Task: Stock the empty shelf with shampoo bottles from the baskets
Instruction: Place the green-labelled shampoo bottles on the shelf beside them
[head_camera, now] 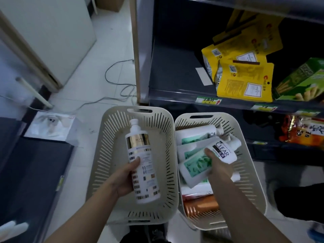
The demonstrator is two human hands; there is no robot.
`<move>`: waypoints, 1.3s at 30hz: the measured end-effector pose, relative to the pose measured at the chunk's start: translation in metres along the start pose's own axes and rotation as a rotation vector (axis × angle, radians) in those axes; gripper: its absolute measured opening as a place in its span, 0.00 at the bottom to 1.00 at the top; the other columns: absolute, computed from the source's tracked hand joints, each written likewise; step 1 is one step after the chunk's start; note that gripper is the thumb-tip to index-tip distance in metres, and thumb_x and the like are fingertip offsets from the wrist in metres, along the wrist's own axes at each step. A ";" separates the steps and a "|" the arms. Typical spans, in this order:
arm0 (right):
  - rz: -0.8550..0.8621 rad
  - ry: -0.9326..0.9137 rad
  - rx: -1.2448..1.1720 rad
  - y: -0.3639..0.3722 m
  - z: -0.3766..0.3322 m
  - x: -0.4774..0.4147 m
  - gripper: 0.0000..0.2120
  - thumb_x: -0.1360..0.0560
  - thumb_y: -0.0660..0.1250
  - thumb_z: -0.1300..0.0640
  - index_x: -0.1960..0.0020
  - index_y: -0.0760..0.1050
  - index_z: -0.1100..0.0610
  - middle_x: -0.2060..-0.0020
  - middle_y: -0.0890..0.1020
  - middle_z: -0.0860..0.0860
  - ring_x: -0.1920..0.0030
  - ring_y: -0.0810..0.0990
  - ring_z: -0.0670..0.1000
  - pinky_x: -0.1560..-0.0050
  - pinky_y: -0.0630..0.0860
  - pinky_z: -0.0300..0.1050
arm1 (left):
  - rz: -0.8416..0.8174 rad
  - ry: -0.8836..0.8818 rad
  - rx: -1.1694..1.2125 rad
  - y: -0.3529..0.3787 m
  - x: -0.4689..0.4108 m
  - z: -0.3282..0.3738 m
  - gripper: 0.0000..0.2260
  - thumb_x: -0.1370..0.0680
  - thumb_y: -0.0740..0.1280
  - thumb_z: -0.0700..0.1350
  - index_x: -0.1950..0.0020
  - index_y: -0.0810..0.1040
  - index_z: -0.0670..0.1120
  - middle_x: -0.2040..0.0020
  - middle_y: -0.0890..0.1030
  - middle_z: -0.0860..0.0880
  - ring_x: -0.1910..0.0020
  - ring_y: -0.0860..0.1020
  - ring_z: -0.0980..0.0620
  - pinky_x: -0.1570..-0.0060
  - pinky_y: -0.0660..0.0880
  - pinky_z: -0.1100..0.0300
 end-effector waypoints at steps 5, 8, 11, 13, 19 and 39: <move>-0.065 -0.212 0.006 0.003 -0.022 0.022 0.31 0.41 0.84 0.53 0.42 0.77 0.58 0.50 0.85 0.54 0.52 0.84 0.57 0.48 0.81 0.56 | 0.053 0.160 -0.051 0.020 0.034 0.013 0.43 0.53 0.85 0.52 0.41 0.77 0.40 0.51 0.84 0.38 0.53 0.84 0.40 0.57 0.81 0.48; -0.123 -0.391 0.003 0.009 -0.047 0.050 0.35 0.43 0.84 0.52 0.40 0.75 0.56 0.50 0.84 0.52 0.51 0.84 0.56 0.47 0.81 0.57 | 0.112 0.266 -0.105 0.024 0.058 0.024 0.44 0.51 0.85 0.51 0.39 0.76 0.38 0.50 0.83 0.38 0.52 0.83 0.39 0.54 0.81 0.47; -0.231 -0.538 0.018 0.021 -0.073 0.087 0.36 0.44 0.84 0.51 0.39 0.74 0.55 0.50 0.84 0.50 0.50 0.83 0.54 0.44 0.80 0.59 | 0.163 0.386 -0.122 0.027 0.088 0.038 0.43 0.49 0.84 0.50 0.39 0.75 0.37 0.50 0.82 0.37 0.52 0.82 0.38 0.54 0.80 0.47; -0.335 -0.619 0.024 0.033 -0.086 0.117 0.33 0.41 0.84 0.55 0.40 0.73 0.55 0.50 0.84 0.50 0.50 0.83 0.53 0.44 0.80 0.56 | 0.187 0.456 -0.114 0.028 0.112 0.047 0.41 0.48 0.84 0.50 0.40 0.76 0.37 0.51 0.82 0.36 0.54 0.82 0.39 0.57 0.80 0.48; -0.729 -0.740 0.092 0.081 -0.089 0.221 0.31 0.40 0.83 0.59 0.42 0.73 0.56 0.51 0.85 0.51 0.51 0.85 0.54 0.49 0.82 0.57 | 0.256 0.629 -0.109 0.022 0.195 0.071 0.39 0.46 0.84 0.49 0.41 0.76 0.37 0.49 0.82 0.35 0.51 0.82 0.38 0.54 0.80 0.48; -1.536 -0.968 0.349 0.239 0.037 0.591 0.32 0.43 0.83 0.63 0.43 0.75 0.56 0.52 0.86 0.51 0.51 0.86 0.53 0.48 0.81 0.58 | 0.793 1.131 -0.217 -0.144 0.519 0.148 0.33 0.43 0.79 0.48 0.40 0.75 0.44 0.49 0.84 0.43 0.49 0.83 0.44 0.50 0.80 0.52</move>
Point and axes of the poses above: each hand's wrist, its own x-axis away from the middle knuckle, its own y-axis out of the palm, z = x × y, the point moved 6 cm from there along -x, towards the middle knuckle
